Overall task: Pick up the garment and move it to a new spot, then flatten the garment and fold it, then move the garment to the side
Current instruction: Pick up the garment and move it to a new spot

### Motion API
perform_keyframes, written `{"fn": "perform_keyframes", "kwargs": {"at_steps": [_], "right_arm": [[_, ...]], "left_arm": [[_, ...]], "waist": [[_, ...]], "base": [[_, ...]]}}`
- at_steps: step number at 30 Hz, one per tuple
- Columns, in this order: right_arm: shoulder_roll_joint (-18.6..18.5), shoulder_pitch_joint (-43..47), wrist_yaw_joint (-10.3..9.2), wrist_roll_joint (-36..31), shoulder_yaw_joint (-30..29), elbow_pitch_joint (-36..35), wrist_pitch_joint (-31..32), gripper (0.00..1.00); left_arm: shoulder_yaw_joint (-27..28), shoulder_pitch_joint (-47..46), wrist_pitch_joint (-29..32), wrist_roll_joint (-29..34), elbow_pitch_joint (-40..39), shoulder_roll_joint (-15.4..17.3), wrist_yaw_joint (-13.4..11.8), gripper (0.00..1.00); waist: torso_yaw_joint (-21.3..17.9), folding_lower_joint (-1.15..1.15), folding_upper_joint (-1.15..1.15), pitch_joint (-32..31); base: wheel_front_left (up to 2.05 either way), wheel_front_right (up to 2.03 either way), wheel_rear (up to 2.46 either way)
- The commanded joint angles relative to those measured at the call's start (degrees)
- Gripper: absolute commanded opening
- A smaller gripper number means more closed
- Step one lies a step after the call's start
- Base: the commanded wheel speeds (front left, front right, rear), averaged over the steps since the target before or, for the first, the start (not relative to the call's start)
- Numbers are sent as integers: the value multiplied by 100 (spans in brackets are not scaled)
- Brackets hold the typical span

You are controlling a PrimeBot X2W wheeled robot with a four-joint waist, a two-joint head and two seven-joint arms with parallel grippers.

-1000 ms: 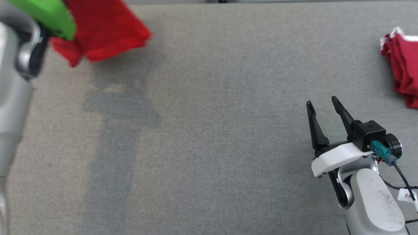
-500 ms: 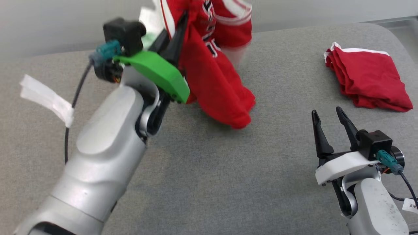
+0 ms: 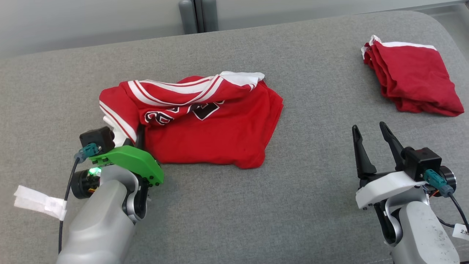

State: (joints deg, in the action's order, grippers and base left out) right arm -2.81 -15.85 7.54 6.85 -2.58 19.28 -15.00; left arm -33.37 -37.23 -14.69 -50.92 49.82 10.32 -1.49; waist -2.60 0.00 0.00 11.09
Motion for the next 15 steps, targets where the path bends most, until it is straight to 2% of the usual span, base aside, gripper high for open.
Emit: {"fn": "perform_keyframes", "kwargs": {"at_steps": [1,2,3,4,5,15], "right_arm": [[-20,83,-11,-49,-14,20,-24,100],[-20,98,-11,-53,-23,33,-24,100],[-20,114,-11,-63,-26,49,-25,100],[-19,124,-11,-71,-23,59,-25,100],[-19,126,-11,-80,-22,77,-25,100],[-20,242,-11,-142,-26,111,-25,100]], "left_arm": [[66,88,-35,-1,75,30,45,0],[99,100,-45,28,121,18,52,5],[130,135,-53,65,168,0,94,33],[176,151,-48,109,164,-1,105,56],[275,164,-51,157,112,17,117,100],[983,862,-51,1080,-627,140,338,100]], "waist": [[38,0,0,0],[56,0,0,-13],[75,0,0,-35],[92,0,0,-55],[113,0,0,-83],[315,0,0,-432]], "base": [[0,0,0],[0,0,0],[0,0,0],[0,0,0],[0,0,0],[0,0,0]]}}
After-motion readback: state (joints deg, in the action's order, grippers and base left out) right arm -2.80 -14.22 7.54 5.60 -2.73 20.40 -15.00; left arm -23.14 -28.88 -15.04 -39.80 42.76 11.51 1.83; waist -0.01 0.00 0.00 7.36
